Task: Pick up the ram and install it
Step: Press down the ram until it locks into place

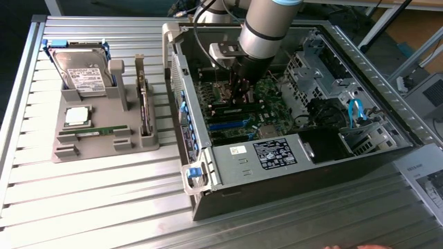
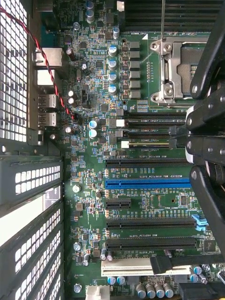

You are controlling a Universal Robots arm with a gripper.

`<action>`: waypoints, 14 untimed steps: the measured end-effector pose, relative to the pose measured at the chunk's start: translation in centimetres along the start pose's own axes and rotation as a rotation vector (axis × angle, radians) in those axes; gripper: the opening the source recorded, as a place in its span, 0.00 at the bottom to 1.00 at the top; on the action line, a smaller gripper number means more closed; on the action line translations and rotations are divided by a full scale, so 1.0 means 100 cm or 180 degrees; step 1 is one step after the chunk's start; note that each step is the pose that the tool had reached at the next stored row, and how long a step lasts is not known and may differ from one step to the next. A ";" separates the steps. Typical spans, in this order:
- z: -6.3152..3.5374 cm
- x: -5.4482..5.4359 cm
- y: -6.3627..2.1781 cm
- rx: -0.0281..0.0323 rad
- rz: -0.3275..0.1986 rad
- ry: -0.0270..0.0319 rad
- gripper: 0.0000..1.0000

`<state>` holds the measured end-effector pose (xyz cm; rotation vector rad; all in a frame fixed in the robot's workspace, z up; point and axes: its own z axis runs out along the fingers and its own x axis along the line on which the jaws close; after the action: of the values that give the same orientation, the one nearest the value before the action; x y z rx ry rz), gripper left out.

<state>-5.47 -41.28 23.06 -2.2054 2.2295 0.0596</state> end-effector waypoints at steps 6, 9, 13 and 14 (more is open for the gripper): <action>-0.0060 0.000 0.0001 0.0000 0.0000 -0.0001 0.10; -0.0100 0.000 0.0002 0.0000 0.0000 0.0000 0.10; -0.0163 0.000 0.0003 0.0000 0.0000 0.0000 0.10; -0.0180 -0.001 0.0003 0.0000 0.0000 0.0000 0.10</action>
<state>-5.46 -41.28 24.87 -2.2055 2.2294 0.0596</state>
